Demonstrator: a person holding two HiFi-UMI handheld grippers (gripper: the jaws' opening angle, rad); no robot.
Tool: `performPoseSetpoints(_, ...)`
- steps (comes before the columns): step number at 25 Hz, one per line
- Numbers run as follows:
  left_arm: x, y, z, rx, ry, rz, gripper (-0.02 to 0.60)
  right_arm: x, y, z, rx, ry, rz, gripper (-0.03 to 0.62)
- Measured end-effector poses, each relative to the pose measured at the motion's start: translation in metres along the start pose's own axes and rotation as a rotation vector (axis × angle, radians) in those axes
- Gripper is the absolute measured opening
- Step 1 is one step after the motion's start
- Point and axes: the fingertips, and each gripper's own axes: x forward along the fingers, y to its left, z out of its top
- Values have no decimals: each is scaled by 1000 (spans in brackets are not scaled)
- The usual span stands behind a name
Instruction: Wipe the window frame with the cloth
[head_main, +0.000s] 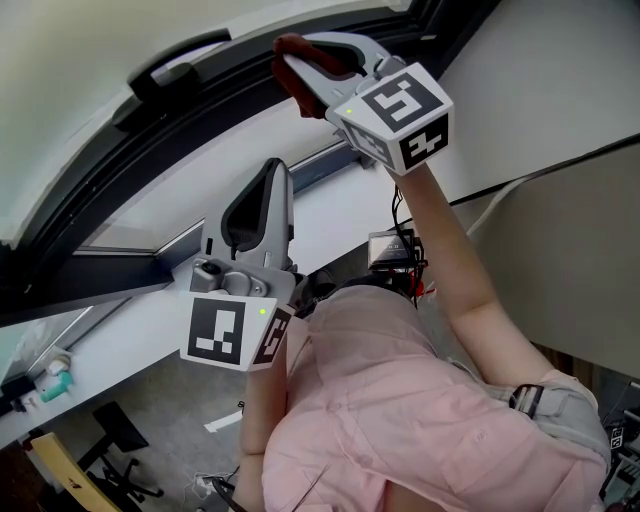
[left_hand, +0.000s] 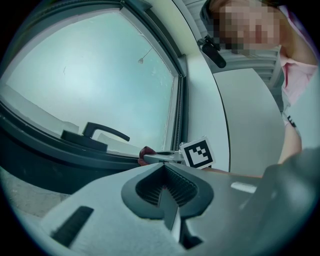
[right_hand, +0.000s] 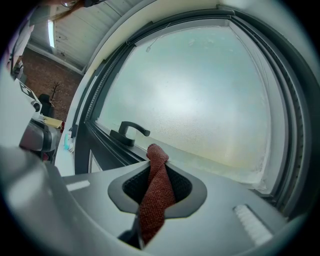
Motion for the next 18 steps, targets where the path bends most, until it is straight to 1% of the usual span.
performPoseSetpoints(14,-3,0,-2,-13,2,12,-3,0,1,1,-1,-21,-2,61)
performPoseSetpoints(18,-3,1,-2,-17,3,15,-3,-1,1,1,-32,-7,4,61)
